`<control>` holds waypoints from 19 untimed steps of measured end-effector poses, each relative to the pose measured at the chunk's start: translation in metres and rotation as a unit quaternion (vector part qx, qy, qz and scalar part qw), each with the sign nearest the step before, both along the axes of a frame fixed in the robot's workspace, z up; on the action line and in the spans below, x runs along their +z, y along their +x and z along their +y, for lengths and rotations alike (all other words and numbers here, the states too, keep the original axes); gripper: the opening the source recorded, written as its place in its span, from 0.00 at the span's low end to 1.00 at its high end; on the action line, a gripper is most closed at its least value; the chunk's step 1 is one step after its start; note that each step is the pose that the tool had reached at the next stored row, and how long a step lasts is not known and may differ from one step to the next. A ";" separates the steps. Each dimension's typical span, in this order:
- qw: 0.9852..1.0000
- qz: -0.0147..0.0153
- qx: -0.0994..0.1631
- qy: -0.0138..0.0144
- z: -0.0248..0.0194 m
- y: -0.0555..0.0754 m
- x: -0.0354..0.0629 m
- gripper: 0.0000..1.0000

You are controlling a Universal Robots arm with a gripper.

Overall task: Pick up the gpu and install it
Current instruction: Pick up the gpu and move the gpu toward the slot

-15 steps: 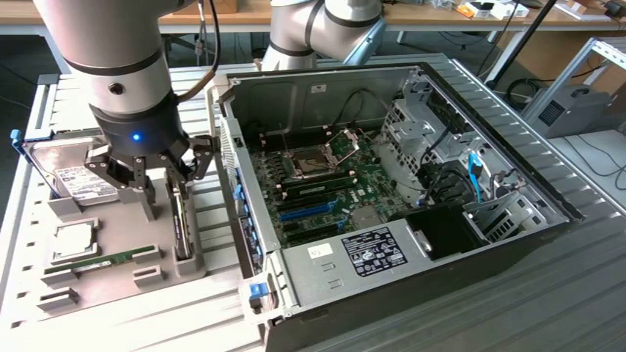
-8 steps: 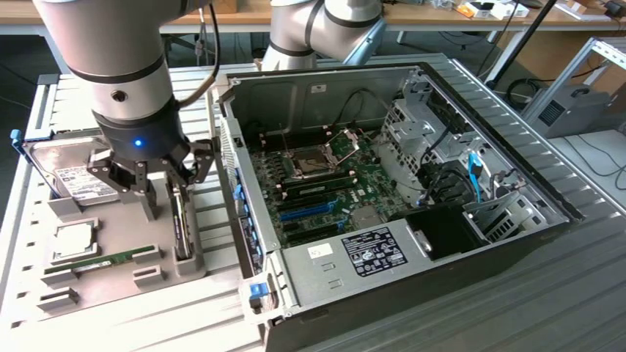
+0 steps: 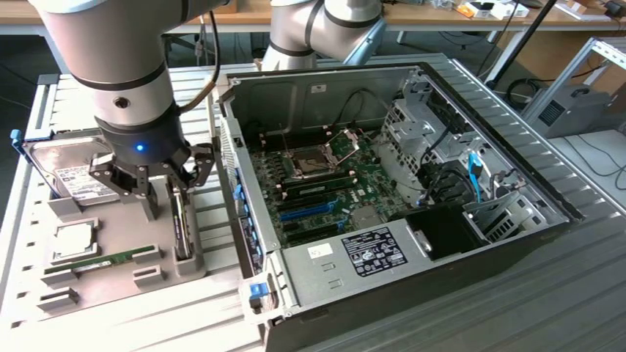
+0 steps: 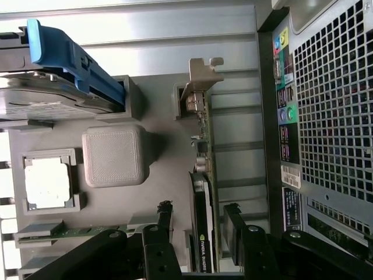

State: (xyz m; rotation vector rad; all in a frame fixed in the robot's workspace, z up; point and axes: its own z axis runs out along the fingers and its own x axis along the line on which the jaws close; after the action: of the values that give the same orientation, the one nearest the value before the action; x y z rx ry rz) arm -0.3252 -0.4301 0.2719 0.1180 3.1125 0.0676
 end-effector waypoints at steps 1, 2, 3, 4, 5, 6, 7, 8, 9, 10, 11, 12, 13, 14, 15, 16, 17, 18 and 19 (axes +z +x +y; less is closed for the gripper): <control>1.000 0.000 0.000 0.000 0.0000 0.000 -0.0009 0.48; 1.000 0.000 0.000 0.000 0.0000 0.000 -0.0017 0.48; 1.000 0.000 0.000 0.000 0.0000 0.000 -0.0023 0.48; 1.000 0.000 0.000 0.000 0.0000 0.000 -0.0032 0.48; 1.000 0.000 0.000 0.000 0.0000 0.000 -0.0033 0.48; 1.000 0.000 0.000 0.000 0.0000 0.000 -0.0034 0.48; 1.000 0.000 0.000 0.000 0.0000 0.000 -0.0034 0.48; 1.000 0.000 0.000 0.000 0.0000 0.000 -0.0034 0.48; 1.000 0.000 0.000 0.000 0.0000 0.000 -0.0034 0.48; 1.000 0.000 0.000 0.000 0.0000 0.000 -0.0035 0.48; 1.000 0.000 0.000 0.000 0.0000 0.000 -0.0034 0.48; 1.000 0.000 0.000 0.000 0.0000 0.000 -0.0034 0.48; 1.000 0.000 0.000 0.000 0.0000 0.000 -0.0034 0.48; 1.000 0.000 0.000 0.000 0.0000 0.000 -0.0035 0.48; 1.000 0.000 0.000 0.000 0.0000 0.000 -0.0039 0.48; 1.000 0.000 0.000 0.000 0.0000 0.000 -0.0048 0.48; 1.000 0.000 0.000 0.000 0.0000 0.000 -0.0060 0.48; 1.000 0.000 0.000 0.000 0.0000 0.000 -0.0073 0.48; 1.000 0.000 0.000 0.000 0.0000 0.000 -0.0091 0.48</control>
State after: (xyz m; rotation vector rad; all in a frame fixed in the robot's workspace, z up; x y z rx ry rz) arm -0.3251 -0.4301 0.2628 0.1180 3.1124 0.0678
